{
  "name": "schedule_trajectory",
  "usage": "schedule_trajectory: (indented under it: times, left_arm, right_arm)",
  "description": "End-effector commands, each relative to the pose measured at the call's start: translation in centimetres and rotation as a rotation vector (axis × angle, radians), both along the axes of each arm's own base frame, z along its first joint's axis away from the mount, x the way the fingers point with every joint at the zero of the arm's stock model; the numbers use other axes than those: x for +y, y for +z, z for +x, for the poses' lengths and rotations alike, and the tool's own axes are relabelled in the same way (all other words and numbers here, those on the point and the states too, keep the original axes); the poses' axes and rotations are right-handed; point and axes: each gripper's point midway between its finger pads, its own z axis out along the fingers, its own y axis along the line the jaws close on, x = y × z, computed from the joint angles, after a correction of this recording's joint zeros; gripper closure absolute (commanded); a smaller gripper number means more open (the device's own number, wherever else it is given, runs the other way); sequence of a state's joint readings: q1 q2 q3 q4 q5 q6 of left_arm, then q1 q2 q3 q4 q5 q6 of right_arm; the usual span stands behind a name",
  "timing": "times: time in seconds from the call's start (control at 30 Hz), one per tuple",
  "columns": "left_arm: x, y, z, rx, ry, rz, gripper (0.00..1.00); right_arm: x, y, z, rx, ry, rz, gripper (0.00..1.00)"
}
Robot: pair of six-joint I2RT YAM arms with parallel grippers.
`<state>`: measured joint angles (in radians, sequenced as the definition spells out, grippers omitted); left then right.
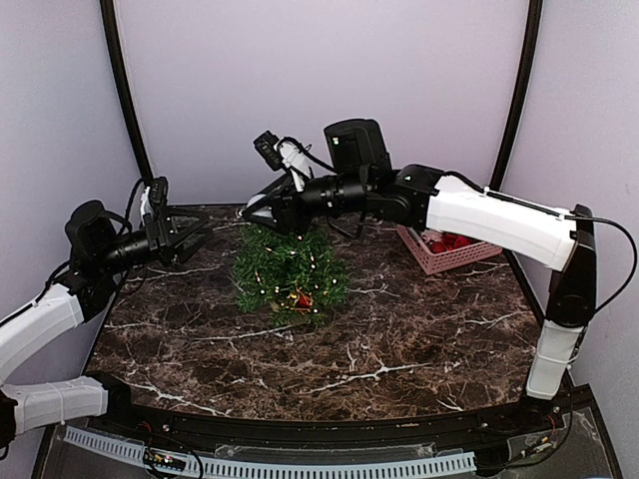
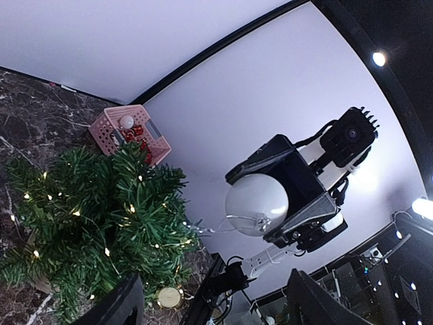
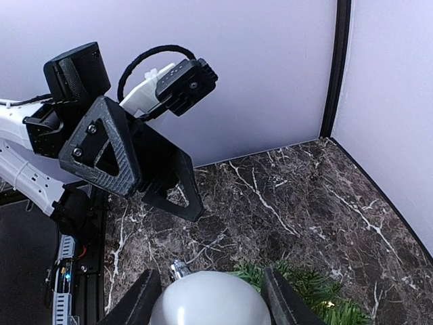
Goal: Decorate the small christmas tree
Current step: Hang the ornament ball on the branch.
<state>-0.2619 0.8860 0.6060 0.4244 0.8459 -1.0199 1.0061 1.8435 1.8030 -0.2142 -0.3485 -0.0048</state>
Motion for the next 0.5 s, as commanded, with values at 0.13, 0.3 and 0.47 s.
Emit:
schedule_trajectory:
  times: [0.13, 0.3, 0.47]
  left_arm:
    - [-0.7, 2.6, -1.3, -0.067, -0.112, -0.065, 0.30]
    - [-0.9, 3.1, -1.3, -0.072, -0.127, -0.073, 0.55]
    - [-1.0, 3.1, -1.1, -0.064, -0.132, -0.075, 0.57]
  right_arm:
    - [1.6, 2.0, -1.2, -0.049, 0.090, 0.071, 0.58]
    - [1.9, 2.0, -1.7, -0.053, 0.114, 0.082, 0.58]
    - [2.2, 2.0, -1.8, -0.052, 0.125, 0.085, 0.58]
